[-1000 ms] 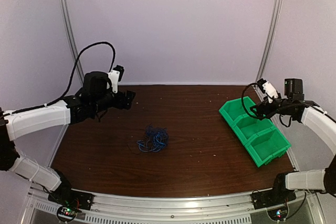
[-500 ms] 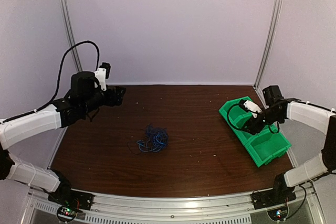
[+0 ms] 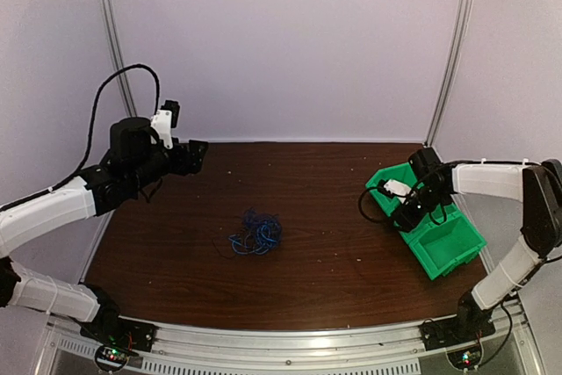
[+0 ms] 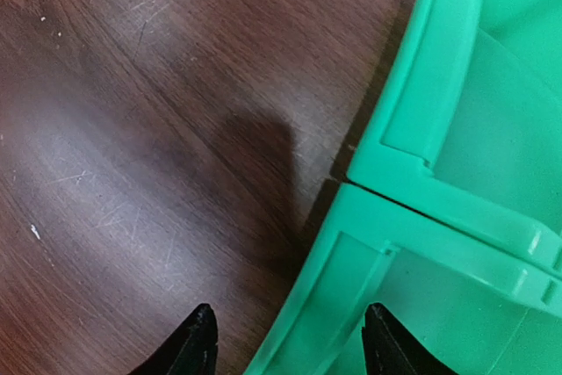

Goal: Untangle the cables

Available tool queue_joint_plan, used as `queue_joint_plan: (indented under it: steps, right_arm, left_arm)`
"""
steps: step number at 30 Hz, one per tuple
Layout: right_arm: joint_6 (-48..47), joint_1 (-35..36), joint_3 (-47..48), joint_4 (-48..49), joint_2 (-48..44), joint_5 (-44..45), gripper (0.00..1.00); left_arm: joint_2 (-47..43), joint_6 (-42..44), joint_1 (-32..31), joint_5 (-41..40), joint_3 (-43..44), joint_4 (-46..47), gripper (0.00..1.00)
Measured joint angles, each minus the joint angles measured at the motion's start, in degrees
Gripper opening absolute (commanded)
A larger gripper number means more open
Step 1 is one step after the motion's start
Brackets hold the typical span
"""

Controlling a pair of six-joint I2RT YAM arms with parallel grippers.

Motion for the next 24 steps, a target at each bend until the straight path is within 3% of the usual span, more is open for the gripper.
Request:
queue_joint_plan:
  steps: [13, 24]
  right_arm:
    - [-0.7, 6.7, 3.8, -1.0, 4.6, 3.9, 0.28]
    - [-2.4, 13.5, 16.1, -1.9, 15.1, 4.8, 0.25]
  left_arm:
    - [-0.2, 0.1, 0.0, 0.4, -0.1, -0.1, 0.88]
    - [0.6, 0.2, 0.0, 0.9, -0.1, -0.1, 0.88]
